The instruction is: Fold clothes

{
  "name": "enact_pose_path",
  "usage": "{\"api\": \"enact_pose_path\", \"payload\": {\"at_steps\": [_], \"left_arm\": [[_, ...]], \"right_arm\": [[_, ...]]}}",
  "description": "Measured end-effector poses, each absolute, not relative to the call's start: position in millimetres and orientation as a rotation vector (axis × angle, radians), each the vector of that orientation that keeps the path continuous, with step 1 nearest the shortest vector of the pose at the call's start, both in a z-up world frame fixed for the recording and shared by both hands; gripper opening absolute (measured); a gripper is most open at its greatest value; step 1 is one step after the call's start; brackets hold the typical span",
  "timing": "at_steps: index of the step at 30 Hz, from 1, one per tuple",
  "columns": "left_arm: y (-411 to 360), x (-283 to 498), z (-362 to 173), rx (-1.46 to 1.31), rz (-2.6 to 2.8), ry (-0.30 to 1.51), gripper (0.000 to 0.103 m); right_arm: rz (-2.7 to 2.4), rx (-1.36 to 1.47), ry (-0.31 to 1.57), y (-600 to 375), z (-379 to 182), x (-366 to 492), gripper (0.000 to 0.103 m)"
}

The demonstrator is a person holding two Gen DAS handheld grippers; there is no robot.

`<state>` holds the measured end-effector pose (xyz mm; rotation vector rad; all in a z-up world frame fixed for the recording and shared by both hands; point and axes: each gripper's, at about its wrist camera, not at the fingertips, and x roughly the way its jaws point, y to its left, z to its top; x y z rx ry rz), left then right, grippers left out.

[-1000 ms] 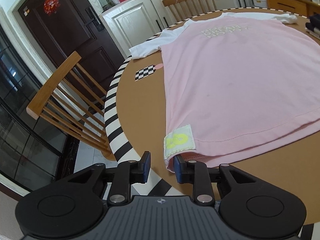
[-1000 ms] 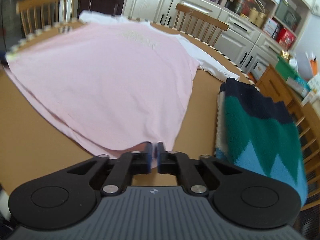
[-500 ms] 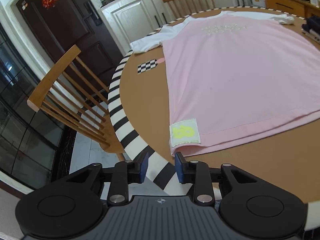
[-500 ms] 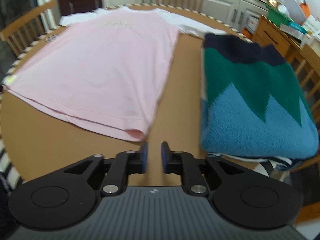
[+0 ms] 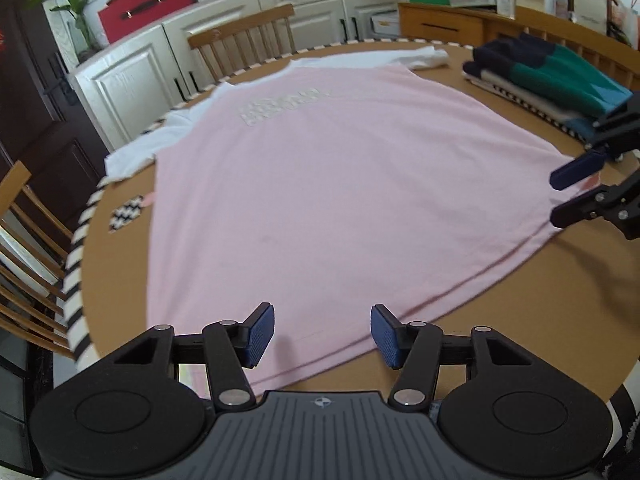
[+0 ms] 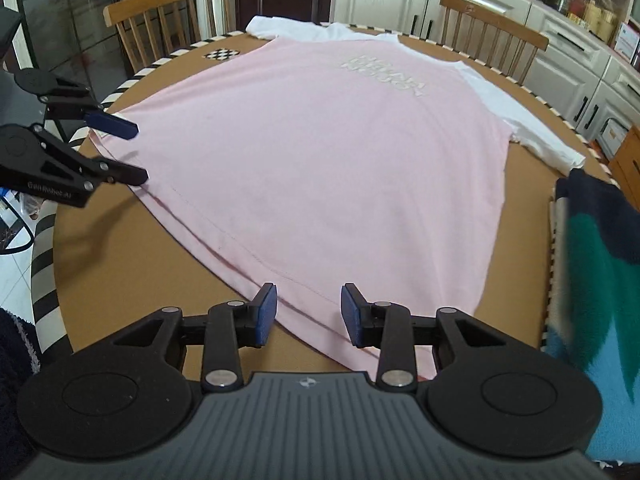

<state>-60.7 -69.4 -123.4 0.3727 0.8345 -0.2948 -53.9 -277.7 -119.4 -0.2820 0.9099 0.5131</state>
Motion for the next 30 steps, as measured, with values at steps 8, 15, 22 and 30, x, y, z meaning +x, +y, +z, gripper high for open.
{"api": "enact_pose_path", "payload": {"at_steps": [8,15,22,30], "left_arm": [[-52,-46,-130,0.216,-0.309,0.887,0.035],[-50,-44,-125,0.187,-0.331,0.908,0.01],[-35,-52,-119,0.122,-0.322,0.947,0.005],[-23,-59,-115,0.098,-0.303,0.964,0.006]], "right_arm": [[0.47,-0.156,0.97,-286,-127,-39,0.013],[0.474,-0.103,0.973,-290,-120,-38,0.003],[0.523,-0.07,0.988,-294,-105,-47,0.002],[0.518,-0.071,1.038,-295,-112,-48,0.001]]}}
